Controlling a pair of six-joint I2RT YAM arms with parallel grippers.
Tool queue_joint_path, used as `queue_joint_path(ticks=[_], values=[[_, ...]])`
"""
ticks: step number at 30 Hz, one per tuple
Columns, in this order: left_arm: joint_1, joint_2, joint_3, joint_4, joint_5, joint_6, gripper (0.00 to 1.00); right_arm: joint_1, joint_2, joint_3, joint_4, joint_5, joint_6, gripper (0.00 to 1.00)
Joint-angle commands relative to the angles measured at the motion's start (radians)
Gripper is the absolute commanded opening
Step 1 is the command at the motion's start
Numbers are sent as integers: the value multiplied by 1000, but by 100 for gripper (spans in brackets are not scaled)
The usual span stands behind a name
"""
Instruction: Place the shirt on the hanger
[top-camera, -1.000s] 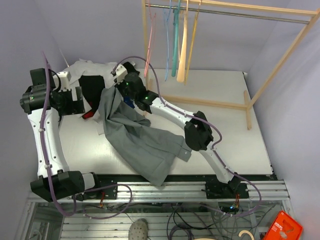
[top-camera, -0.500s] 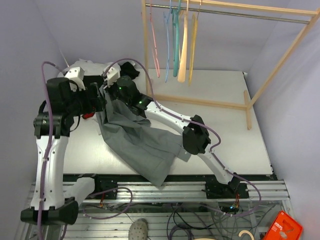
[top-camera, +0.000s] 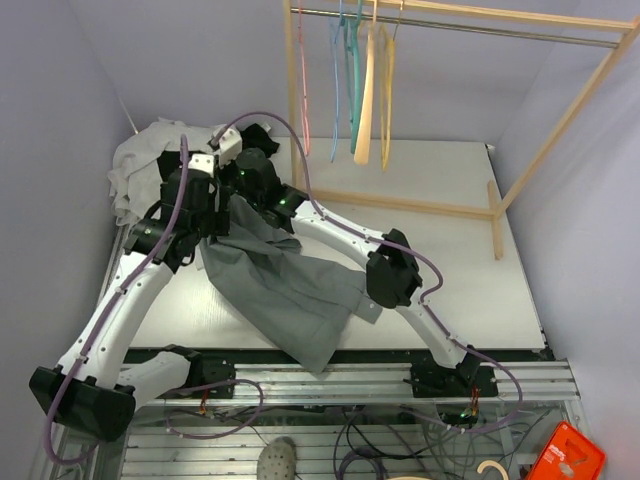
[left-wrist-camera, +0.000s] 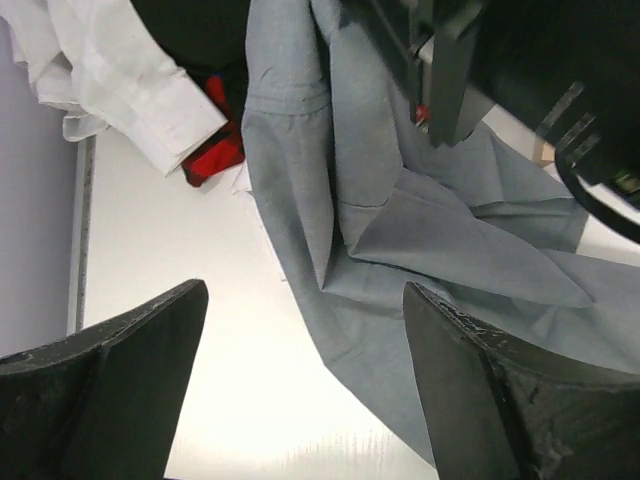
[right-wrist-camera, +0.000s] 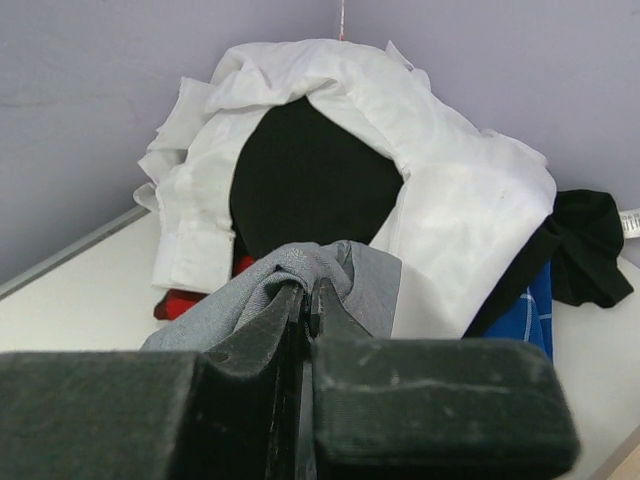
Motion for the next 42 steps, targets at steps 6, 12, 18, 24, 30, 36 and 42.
queue_joint_path(ticks=[6, 12, 18, 24, 30, 36, 42], values=[[-141, -24, -128, 209, -192, 28, 89, -30, -13, 43, 26, -22, 133, 0], [-236, 4, -196, 356, -277, 86, 88, -34, 1, 70, 16, -64, 169, 0], [-299, 40, -283, 568, -418, 213, 87, -38, -20, 27, 46, -100, 196, 0], [-345, 56, -370, 728, -495, 286, 83, -42, -29, 14, 52, -116, 206, 0], [-348, 74, -467, 899, -525, 387, 61, -47, -39, -12, 79, -166, 251, 0], [-348, 82, -525, 1051, -569, 484, 8, -47, -45, -25, 90, -193, 273, 0], [-327, 19, -442, 919, -585, 513, 7, -71, -100, -108, 127, -291, 285, 31]])
